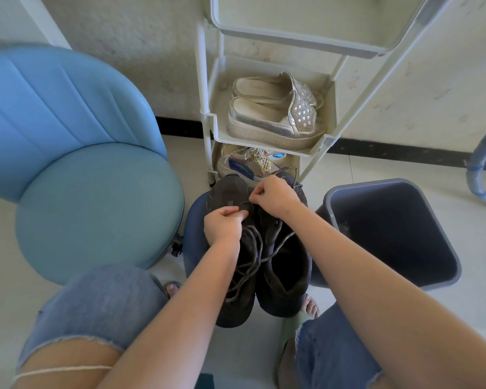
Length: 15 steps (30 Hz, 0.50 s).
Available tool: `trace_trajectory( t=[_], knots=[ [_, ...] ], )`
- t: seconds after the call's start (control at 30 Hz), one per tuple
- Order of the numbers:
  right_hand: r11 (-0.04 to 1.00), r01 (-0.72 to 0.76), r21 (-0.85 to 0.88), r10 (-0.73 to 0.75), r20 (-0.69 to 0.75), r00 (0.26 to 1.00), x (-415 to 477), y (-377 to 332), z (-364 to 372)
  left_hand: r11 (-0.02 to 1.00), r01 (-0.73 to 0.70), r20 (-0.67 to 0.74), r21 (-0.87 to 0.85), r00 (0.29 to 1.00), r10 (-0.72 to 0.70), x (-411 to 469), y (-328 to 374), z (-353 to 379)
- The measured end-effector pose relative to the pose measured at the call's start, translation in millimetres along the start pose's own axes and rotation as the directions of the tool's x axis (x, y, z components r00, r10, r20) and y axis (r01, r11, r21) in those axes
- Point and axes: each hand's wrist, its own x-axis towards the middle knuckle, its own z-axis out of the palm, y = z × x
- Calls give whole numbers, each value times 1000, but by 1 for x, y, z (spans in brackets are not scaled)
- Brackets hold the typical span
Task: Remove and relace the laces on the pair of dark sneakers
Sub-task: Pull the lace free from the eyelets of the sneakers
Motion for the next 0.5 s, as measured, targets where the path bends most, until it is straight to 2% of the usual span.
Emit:
trace_trajectory(
  t=[0.3,0.5],
  knots=[
    [986,54,-157,-43,75,996,0,-3,-7,999,-36,-3,-3,999,36,-1,-2,2],
    [993,90,-81,-81,107,991,0,-2,-8,999,-38,-3,2,999,38,-2,-3,3]
  ],
)
